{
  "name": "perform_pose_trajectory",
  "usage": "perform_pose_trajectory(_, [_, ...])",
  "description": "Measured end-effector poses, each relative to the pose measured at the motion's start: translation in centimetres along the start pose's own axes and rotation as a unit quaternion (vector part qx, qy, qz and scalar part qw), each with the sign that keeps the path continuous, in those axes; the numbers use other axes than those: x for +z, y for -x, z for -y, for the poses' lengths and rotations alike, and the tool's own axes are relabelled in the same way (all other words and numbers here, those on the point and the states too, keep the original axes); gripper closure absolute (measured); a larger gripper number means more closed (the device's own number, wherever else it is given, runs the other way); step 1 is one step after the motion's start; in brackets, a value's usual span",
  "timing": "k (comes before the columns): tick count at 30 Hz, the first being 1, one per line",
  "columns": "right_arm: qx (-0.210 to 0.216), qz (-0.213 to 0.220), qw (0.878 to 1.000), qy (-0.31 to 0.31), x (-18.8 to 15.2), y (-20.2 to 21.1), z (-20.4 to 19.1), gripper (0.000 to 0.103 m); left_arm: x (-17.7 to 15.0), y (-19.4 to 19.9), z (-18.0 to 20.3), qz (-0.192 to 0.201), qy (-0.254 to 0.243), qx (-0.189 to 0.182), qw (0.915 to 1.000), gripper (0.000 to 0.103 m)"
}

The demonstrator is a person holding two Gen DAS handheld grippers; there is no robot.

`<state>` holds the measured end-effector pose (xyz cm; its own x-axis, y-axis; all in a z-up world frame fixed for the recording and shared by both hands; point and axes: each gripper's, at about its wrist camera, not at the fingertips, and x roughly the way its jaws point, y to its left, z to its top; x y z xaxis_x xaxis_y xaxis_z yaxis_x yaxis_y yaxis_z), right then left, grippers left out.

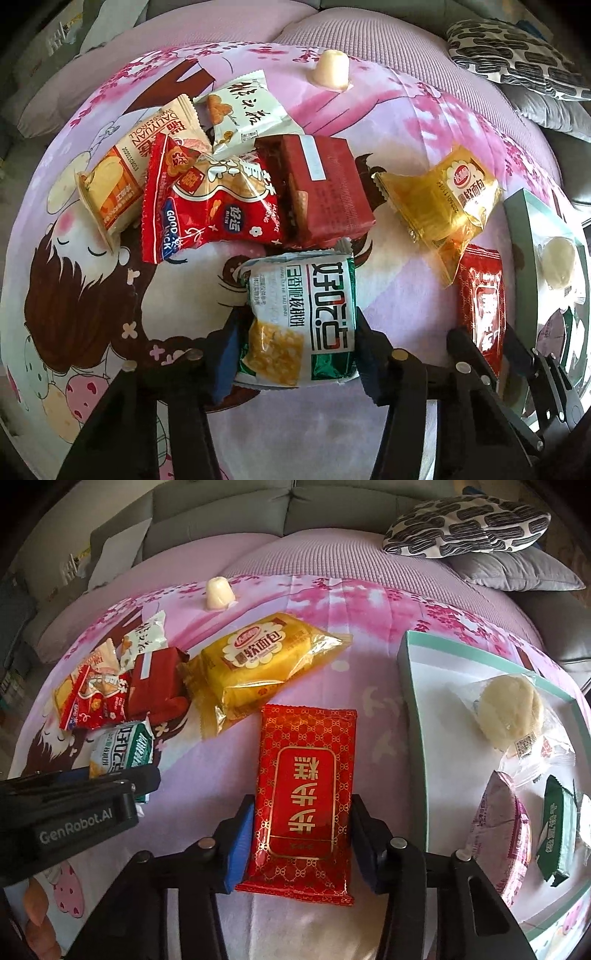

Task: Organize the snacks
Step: 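Carry the chip bag and red pack into the tray and open both tools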

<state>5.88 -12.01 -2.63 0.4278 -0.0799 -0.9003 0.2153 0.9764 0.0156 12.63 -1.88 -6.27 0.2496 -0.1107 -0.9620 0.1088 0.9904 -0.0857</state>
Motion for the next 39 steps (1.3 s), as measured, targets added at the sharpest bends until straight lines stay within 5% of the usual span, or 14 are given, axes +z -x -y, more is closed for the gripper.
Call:
perform_pose_trajectory(18, [0.038,0.032,0.998,-0.041,0.4,2.9,2.0,0.055,-0.7,5.2,-1.9,0.042,0.019,-0.024,0.9986,0.050])
perform_pose_trajectory(39, [0.094,0.108,0.985,-0.097,1.1,8.3,5.8,0.055,-1.5,11.9,-0.2,0.182,0.051,-0.021,0.9818,0.051])
